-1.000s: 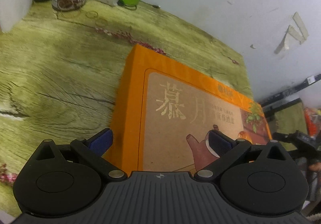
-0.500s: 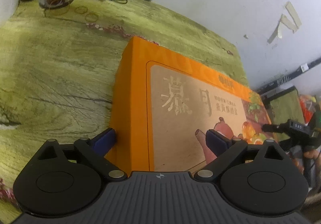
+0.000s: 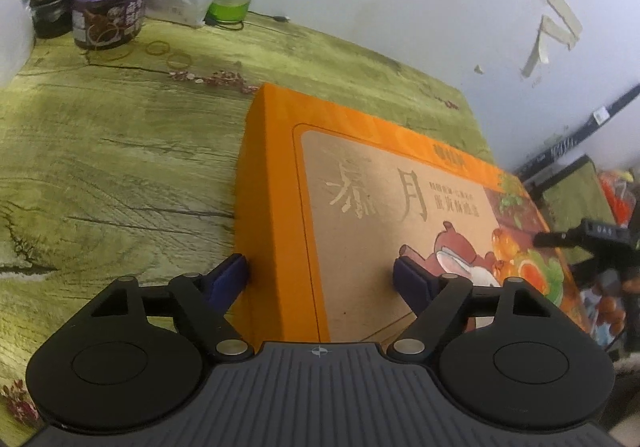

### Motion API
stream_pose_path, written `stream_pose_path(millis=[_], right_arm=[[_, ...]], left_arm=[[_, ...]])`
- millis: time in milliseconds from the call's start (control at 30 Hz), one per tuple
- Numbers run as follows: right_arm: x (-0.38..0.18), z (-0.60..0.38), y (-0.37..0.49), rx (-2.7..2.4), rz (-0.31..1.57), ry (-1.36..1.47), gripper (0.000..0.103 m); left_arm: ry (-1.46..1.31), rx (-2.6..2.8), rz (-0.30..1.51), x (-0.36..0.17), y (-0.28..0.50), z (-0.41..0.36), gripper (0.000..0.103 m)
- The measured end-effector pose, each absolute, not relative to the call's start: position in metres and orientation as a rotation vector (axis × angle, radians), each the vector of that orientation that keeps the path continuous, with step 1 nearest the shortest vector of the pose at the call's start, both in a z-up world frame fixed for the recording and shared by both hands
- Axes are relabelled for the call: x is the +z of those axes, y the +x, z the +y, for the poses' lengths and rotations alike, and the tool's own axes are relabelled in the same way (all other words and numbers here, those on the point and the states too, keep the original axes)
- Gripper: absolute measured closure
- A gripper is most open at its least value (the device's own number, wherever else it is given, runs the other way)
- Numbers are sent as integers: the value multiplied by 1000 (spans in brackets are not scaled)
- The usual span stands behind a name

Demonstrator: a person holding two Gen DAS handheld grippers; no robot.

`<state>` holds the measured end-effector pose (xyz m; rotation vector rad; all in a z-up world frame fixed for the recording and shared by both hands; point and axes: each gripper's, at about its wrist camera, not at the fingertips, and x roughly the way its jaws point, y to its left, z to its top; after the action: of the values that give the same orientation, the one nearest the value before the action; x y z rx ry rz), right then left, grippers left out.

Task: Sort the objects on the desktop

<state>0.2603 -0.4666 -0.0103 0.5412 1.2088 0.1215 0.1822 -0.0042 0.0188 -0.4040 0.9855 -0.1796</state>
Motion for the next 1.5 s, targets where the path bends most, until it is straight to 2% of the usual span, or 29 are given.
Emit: stream_pose_path(millis=[867, 1500], right_arm=[[16, -460, 257, 114, 1162, 520, 8], [23, -458, 259, 115, 1159, 492, 8]], left_arm=[[-343, -216, 855, 44, 176, -7, 25], [-343, -229, 826, 47, 162, -7, 25]])
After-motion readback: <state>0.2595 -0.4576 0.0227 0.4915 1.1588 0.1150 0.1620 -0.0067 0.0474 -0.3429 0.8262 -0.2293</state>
